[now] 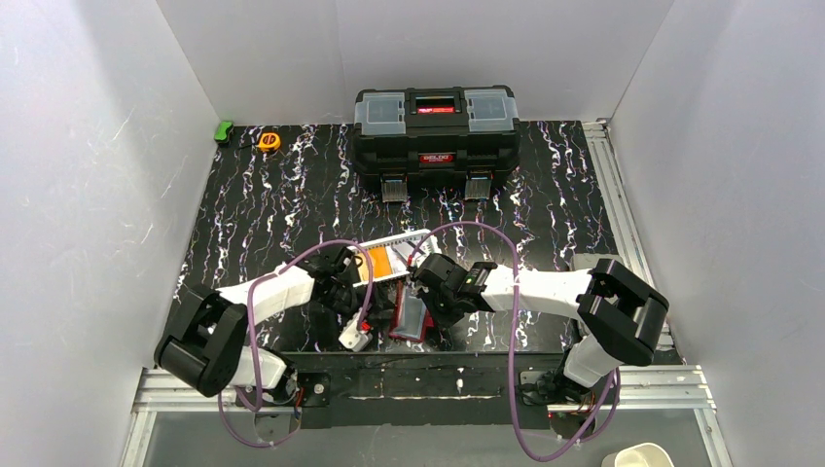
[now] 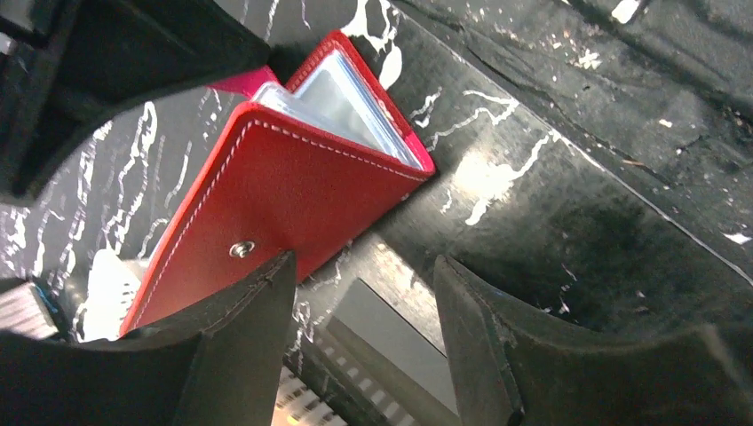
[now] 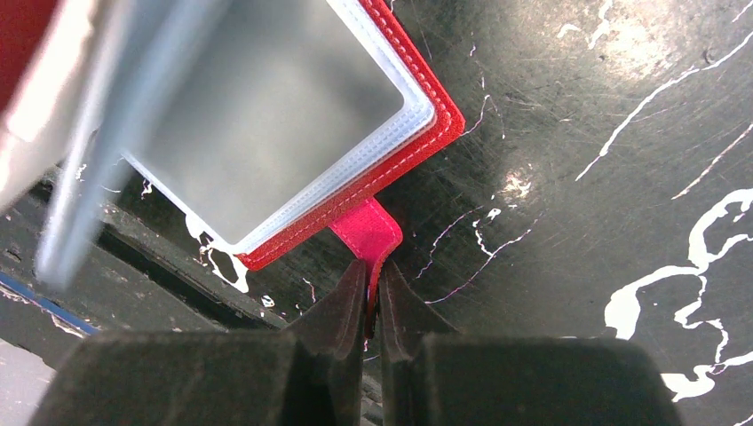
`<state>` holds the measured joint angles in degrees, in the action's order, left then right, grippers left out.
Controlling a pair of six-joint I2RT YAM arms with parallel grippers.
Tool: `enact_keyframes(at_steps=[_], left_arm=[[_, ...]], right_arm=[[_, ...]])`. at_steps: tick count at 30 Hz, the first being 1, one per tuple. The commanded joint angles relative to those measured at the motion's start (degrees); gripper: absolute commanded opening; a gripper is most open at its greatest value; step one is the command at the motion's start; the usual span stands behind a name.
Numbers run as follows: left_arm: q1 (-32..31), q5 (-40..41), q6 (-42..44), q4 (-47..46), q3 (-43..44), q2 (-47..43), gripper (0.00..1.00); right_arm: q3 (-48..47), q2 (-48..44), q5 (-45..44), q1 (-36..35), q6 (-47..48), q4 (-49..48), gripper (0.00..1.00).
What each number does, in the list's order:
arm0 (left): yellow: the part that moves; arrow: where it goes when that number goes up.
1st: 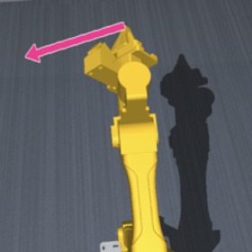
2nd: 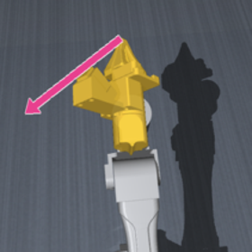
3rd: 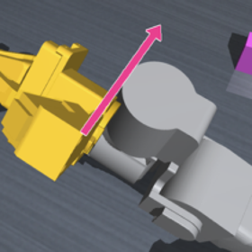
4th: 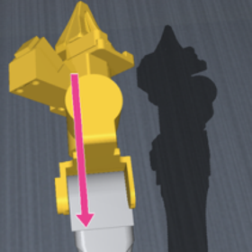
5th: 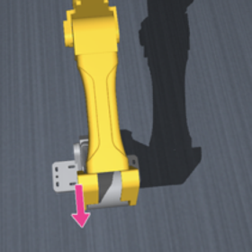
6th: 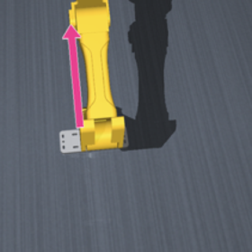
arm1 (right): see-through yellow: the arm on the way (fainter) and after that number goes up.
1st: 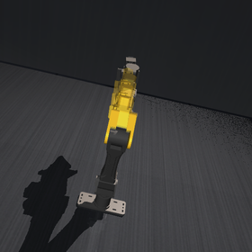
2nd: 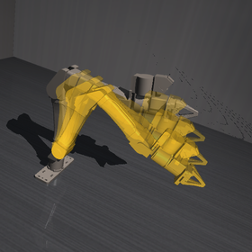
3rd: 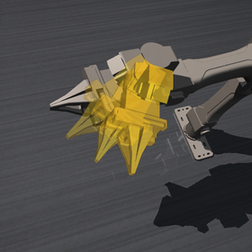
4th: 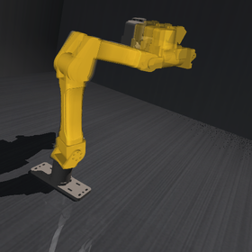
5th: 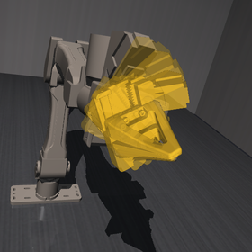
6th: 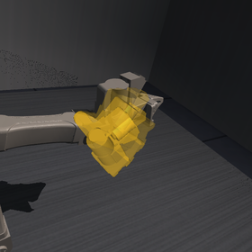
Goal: Put the credit cards into the card holder
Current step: Close the card holder at the center of the board.
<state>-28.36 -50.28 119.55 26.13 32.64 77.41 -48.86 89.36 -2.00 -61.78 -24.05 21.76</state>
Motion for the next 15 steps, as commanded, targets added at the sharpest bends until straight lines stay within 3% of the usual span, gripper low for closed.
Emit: enact_keyframes(at_steps=[1, 9, 15], left_arm=[[-2.41, -5.95, 27.28, 0.46, 2.5, -0.97, 0.58], [-6.43, -10.19, 8.06, 0.5, 5.02, -2.63, 0.65], [-7.23, -10.24, -20.27, -0.51, 8.51, -1.12, 0.65]], right_arm=[[0.5, -0.64, -0.19, -0.23, -1.11, 0.85, 0.01], [1.95, -2.48, 0.67, 0.65, -4.31, -2.74, 0.01], [4.32, -4.81, 3.85, 2.97, -6.29, -5.82, 0.01]])
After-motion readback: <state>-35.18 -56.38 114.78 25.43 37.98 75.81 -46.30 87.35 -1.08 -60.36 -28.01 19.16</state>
